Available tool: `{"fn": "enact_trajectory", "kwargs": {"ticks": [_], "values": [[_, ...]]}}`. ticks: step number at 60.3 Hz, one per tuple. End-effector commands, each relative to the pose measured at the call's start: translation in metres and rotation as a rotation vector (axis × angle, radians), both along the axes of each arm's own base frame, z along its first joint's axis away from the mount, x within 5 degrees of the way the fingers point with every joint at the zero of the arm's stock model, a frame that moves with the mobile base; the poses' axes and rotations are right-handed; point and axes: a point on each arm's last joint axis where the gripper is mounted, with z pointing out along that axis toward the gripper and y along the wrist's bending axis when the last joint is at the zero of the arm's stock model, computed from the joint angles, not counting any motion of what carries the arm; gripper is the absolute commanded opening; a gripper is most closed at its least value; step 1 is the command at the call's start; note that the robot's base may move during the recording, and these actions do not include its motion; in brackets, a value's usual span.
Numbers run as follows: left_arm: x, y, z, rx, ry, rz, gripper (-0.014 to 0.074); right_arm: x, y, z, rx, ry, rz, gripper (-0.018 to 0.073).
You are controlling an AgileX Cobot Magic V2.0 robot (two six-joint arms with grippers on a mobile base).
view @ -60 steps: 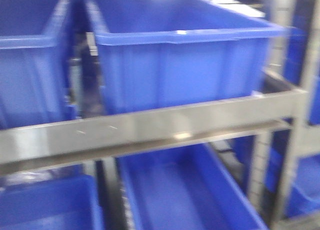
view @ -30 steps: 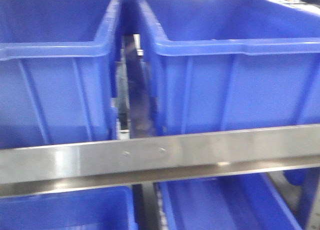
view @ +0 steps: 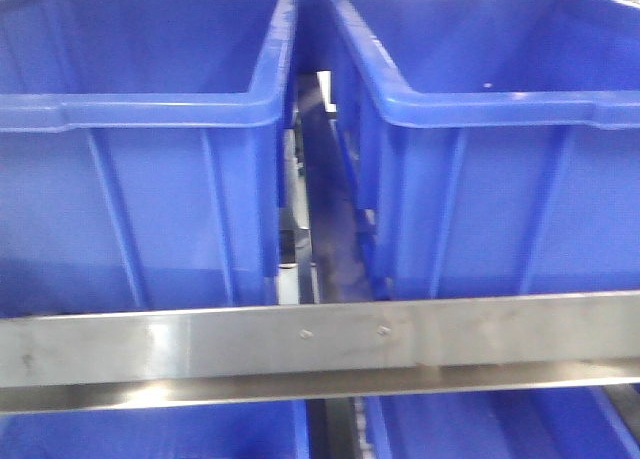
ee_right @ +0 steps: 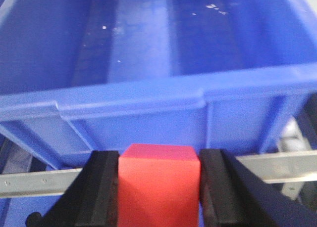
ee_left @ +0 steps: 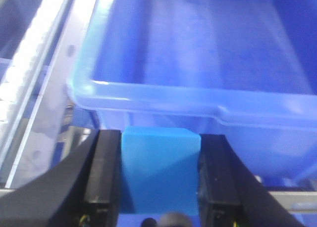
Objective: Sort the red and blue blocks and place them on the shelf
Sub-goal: 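Extend both grippers with the cubes over the blue bins on the shelf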
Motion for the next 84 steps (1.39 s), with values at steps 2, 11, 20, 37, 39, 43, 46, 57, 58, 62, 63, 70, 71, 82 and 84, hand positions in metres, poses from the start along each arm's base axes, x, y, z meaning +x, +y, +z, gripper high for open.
{"fn": "enact_trajectory", "kwargs": {"ticks": [2, 11, 20, 37, 39, 43, 46, 57, 58, 62, 63, 70, 71, 82, 84], "values": [[0.0029, -0.0004, 0.0163, -0.008, -0.109, -0.002, 0.0123, 0.0026, -0.0019, 0.0173, -0.002, -0.113, -0.021, 0.0059], [0.0029, -0.0004, 0.0163, -0.008, -0.109, -0.002, 0.0123, 0.0026, -0.0019, 0.0173, -0.002, -0.113, -0.021, 0.0059], [0.0029, -0.0004, 0.0163, -0.008, -0.109, -0.002, 0.0123, 0.0026, -0.0019, 0.0173, -0.002, -0.113, -0.021, 0.0059], [0.0029, -0.0004, 0.0163, -0.008, -0.109, -0.002, 0.0123, 0.0026, -0.0019, 0.0173, -0.002, -0.113, -0.021, 0.0059], [0.0029, -0.0004, 0.0163, -0.008, -0.109, -0.002, 0.0123, 0.0026, -0.0019, 0.0173, -0.002, -0.113, -0.021, 0.0059], [0.0029, -0.0004, 0.0163, -0.008, -0.109, -0.002, 0.0123, 0.0026, -0.0019, 0.0173, -0.002, -0.113, -0.021, 0.0059], [0.0029, -0.0004, 0.0163, -0.008, -0.109, -0.002, 0.0122, 0.0026, -0.0019, 0.0173, -0.002, -0.113, -0.021, 0.0059], [0.0029, -0.0004, 0.0163, -0.008, -0.109, -0.002, 0.0123, 0.0026, -0.0019, 0.0173, -0.002, -0.113, -0.021, 0.0059], [0.0029, -0.0004, 0.0163, -0.008, -0.109, -0.002, 0.0123, 0.0026, -0.0019, 0.0173, -0.002, -0.113, -0.021, 0.0059], [0.0029, -0.0004, 0.0163, -0.008, -0.109, -0.002, 0.0122, 0.0026, -0.0019, 0.0173, -0.002, -0.113, -0.021, 0.0059], [0.0029, -0.0004, 0.0163, -0.008, -0.109, -0.002, 0.0123, 0.0026, -0.0019, 0.0173, -0.002, -0.113, -0.021, 0.0059], [0.0029, -0.0004, 0.0163, -0.008, -0.109, -0.002, 0.0123, 0.0026, -0.0019, 0.0173, -0.002, -0.113, -0.021, 0.0059], [0.0029, -0.0004, 0.0163, -0.008, -0.109, -0.002, 0.0123, 0.0026, -0.0019, 0.0173, -0.002, -0.113, -0.021, 0.0059], [0.0029, -0.0004, 0.0163, -0.008, -0.109, -0.002, 0.0123, 0.0026, -0.0019, 0.0173, -0.002, -0.113, -0.021, 0.0059], [0.0029, -0.0004, 0.0163, -0.008, -0.109, -0.002, 0.0123, 0.0026, -0.0019, 0.0173, -0.002, -0.113, -0.021, 0.0059]]}}
